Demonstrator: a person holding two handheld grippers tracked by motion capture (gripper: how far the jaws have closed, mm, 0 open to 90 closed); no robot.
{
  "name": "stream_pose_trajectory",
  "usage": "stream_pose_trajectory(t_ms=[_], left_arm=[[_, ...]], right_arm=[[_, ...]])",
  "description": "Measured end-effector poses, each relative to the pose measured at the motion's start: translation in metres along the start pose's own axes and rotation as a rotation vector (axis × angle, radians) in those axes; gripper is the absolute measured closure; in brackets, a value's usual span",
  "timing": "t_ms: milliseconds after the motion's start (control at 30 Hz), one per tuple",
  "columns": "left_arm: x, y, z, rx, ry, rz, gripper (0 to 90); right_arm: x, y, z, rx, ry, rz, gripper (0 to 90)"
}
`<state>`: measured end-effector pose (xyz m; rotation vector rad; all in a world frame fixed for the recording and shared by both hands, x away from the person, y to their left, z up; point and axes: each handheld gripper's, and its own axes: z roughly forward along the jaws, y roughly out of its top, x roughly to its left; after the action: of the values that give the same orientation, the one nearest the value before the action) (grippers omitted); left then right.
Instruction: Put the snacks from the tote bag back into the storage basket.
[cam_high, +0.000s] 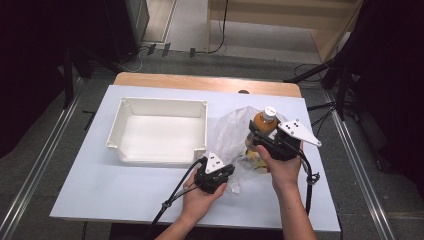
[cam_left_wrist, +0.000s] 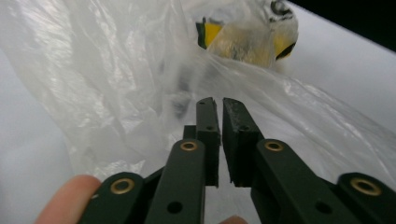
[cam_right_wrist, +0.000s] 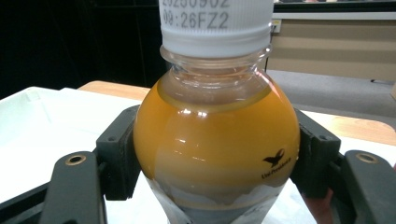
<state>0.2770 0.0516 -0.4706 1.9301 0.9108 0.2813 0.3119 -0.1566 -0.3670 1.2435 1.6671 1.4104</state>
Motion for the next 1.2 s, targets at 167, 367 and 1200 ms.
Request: stream_pose_trajectory(t_ms=[167, 367, 1200], left_arm=[[0.012, -0.001, -0.017, -0.103, -0.076, -0.044, 68.5], [0.018, -0.001, -0.032, -0.126, -0.061, -0.006, 55.1], [0.036, 0.007, -0.09, -0.215, -0.104, 0.033, 10.4]], right_arm=[[0.005, -0.003, 0.001, 0.006, 0.015, -0.014, 31.2], [0.008, -0.005, 0.001, 0.011, 0.021, -0.02, 31.2], [0.01, -0.003, -0.003, 0.001, 0.034, -0.016, 31.2]])
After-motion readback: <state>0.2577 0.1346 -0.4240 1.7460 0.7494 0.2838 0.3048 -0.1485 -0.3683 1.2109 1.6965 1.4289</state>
